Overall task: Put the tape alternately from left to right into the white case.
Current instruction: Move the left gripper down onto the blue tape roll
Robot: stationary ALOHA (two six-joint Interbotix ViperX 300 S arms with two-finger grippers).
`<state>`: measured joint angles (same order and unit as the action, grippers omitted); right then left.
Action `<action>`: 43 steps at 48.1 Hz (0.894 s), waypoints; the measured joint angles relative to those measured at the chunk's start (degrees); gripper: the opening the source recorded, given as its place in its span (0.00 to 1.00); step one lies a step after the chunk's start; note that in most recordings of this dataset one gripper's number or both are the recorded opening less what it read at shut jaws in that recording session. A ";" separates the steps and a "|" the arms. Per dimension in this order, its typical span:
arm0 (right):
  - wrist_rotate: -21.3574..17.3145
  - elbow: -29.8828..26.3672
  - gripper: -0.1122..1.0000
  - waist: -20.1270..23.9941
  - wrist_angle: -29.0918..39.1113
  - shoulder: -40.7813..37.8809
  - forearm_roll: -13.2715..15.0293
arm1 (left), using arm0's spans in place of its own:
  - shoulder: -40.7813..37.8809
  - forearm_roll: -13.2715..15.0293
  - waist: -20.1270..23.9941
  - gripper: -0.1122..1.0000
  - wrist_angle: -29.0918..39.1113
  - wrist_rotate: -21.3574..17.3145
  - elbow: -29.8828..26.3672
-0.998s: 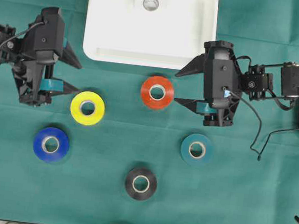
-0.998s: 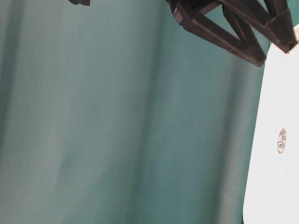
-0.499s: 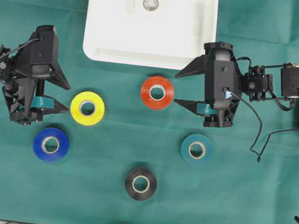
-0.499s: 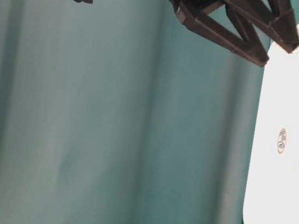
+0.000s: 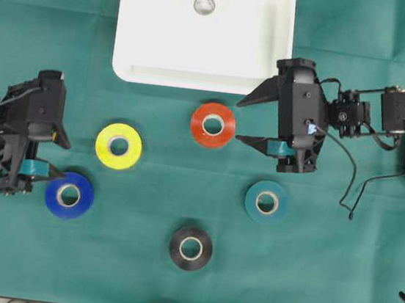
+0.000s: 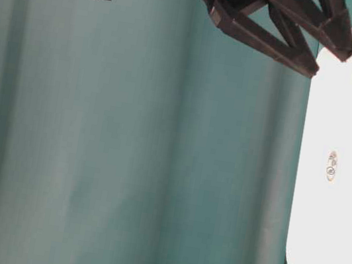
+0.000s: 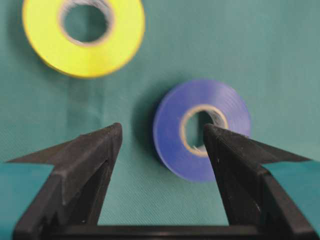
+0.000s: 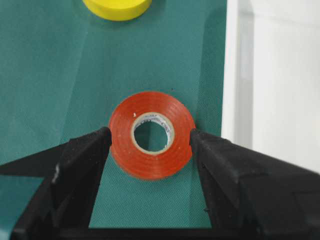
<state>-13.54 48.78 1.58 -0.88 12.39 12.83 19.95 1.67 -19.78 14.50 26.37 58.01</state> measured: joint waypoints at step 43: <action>0.00 0.00 0.75 0.09 -0.79 -0.62 0.00 | -16.35 0.09 -2.20 0.96 -3.16 0.09 -4.48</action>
<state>-13.54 48.78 1.67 -1.67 11.78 12.83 3.60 1.76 -21.97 11.34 26.46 53.53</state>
